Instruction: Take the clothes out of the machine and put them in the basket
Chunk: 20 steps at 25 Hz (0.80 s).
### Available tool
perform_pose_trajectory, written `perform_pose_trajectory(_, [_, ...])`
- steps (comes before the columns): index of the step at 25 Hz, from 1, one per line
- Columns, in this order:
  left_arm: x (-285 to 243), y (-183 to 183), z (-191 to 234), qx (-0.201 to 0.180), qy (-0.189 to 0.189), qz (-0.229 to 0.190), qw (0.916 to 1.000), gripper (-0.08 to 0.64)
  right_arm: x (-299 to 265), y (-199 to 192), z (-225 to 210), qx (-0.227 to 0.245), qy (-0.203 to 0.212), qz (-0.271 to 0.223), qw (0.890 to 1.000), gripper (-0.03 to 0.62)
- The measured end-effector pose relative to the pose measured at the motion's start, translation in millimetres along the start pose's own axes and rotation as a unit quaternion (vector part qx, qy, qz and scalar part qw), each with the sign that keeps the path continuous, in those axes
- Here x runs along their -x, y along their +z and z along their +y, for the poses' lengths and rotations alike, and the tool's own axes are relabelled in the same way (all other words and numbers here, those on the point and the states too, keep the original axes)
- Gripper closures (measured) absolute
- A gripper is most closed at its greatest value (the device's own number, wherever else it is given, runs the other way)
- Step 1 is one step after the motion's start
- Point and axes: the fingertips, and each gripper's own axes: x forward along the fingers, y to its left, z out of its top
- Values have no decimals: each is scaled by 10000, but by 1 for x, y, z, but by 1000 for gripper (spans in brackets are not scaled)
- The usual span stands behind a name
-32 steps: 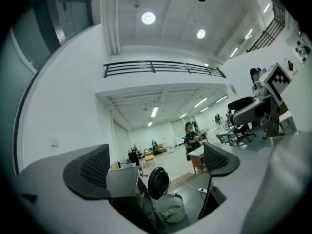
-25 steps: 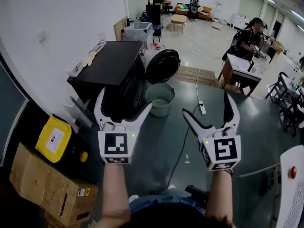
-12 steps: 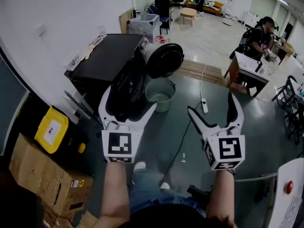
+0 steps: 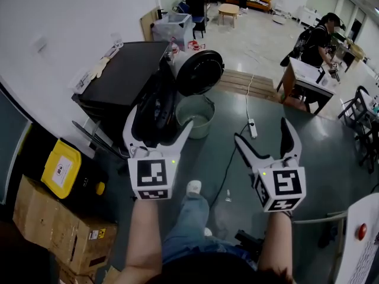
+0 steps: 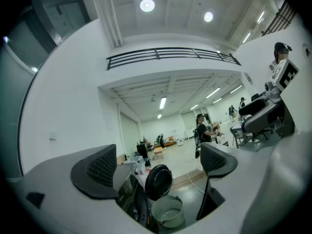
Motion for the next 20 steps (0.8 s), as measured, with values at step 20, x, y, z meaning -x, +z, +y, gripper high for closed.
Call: perform_pose_trajectory(20, [-244, -59, 78, 352, -329, 242, 9985, 78, -240, -16, -61, 194, -509, 635, 9965, 80])
